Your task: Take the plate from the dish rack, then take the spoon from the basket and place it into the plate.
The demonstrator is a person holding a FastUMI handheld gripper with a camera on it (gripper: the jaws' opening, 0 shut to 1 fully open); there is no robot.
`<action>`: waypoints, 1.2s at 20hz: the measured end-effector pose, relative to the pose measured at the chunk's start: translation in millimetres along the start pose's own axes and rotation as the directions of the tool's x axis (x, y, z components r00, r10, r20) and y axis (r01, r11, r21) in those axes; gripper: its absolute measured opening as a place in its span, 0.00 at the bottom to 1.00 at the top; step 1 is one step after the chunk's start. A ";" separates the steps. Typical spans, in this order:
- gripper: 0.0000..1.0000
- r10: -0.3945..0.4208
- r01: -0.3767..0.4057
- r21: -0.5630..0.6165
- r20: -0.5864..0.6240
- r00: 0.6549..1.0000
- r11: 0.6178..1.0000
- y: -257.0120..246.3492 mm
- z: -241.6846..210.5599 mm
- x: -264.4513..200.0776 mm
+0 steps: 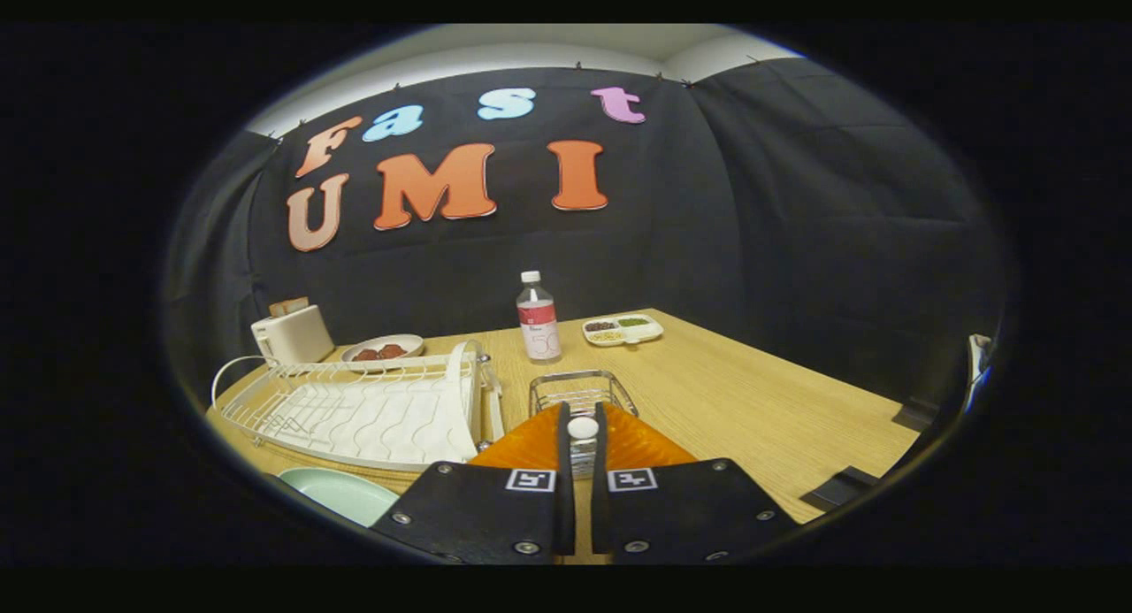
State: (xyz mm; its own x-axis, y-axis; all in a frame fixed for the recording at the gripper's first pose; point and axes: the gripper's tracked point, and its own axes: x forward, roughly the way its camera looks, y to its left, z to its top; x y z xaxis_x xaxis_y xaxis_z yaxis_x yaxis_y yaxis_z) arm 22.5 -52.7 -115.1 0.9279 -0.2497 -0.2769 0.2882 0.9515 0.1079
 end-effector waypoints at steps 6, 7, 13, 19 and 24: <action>0.07 0.008 -0.008 -0.006 0.051 0.999 1.000 -0.1 21.7 -21.3; 0.07 0.009 -0.008 -0.007 0.068 0.998 1.000 -0.2 27.8 -26.1; 0.07 0.022 -0.020 -0.014 0.131 0.991 1.000 4.0 52.1 -58.8; 0.07 0.038 -0.036 -0.018 0.184 0.982 0.999 8.8 70.3 -101.1; 0.07 0.096 -0.092 -0.031 0.204 0.974 0.995 29.8 67.9 -139.6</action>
State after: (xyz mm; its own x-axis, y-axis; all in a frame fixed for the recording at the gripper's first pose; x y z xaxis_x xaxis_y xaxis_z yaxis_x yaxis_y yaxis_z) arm -82.3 -1.7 -8.4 0.9800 -0.1883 -0.0644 0.1943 0.9755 0.1030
